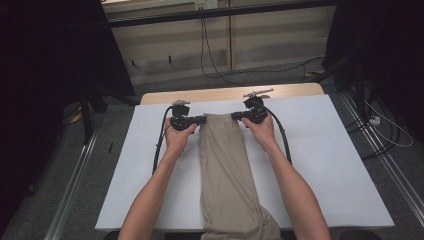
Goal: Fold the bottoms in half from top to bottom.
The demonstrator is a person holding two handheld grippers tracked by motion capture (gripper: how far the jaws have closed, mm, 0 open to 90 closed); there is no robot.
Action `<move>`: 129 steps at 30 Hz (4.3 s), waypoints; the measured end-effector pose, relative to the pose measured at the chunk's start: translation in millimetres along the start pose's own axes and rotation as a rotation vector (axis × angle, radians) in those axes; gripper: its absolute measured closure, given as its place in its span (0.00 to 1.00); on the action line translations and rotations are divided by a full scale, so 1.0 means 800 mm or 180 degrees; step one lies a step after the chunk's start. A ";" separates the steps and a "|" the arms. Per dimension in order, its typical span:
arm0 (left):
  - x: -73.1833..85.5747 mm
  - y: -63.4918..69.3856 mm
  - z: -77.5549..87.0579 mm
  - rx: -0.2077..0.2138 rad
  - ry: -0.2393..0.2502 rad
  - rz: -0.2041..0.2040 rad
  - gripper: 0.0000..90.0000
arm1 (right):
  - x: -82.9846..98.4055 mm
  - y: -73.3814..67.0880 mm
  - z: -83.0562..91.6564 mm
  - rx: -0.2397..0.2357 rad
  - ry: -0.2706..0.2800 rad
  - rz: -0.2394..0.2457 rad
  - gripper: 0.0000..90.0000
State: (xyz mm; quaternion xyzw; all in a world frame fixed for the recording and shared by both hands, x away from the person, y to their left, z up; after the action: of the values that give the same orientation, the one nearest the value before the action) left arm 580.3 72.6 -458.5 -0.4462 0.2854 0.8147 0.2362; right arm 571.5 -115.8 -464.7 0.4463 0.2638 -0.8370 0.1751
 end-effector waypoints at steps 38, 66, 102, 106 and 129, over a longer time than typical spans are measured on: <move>-0.050 0.153 0.134 0.0814 0.0452 -0.0878 0.88 | -0.040 -0.080 0.196 -0.0326 0.0615 0.0435 0.93; 0.195 0.236 0.200 0.1375 -0.0693 -0.1528 0.85 | 0.209 -0.175 0.260 -0.0734 -0.0341 0.0820 0.90; 0.093 0.130 0.051 0.0841 -0.0537 -0.0759 0.45 | 0.122 -0.047 0.128 0.0082 -0.0379 0.0604 0.64; 0.115 0.133 0.047 0.0894 -0.0785 -0.0720 0.75 | 0.133 -0.046 0.114 -0.0001 -0.0466 0.0575 0.59; 0.127 0.108 0.056 0.0591 -0.0549 -0.0568 0.37 | 0.146 -0.064 0.118 -0.0344 -0.0690 0.0623 0.94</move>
State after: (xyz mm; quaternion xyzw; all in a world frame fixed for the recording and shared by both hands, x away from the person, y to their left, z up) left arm 448.9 53.2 -504.7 -0.3743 0.2975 0.7959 0.3715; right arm 419.8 -138.0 -504.5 0.3669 0.2433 -0.8437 0.3071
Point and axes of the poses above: each handheld gripper's, and its own axes: z roughly backward along the jaws, x roughly out of its underside, y roughly to its right, the point moved 7 cm from there along -z, roughly forward along the jaws, and after that the axes turned 7 degrees about y, right-handed, at the moved point
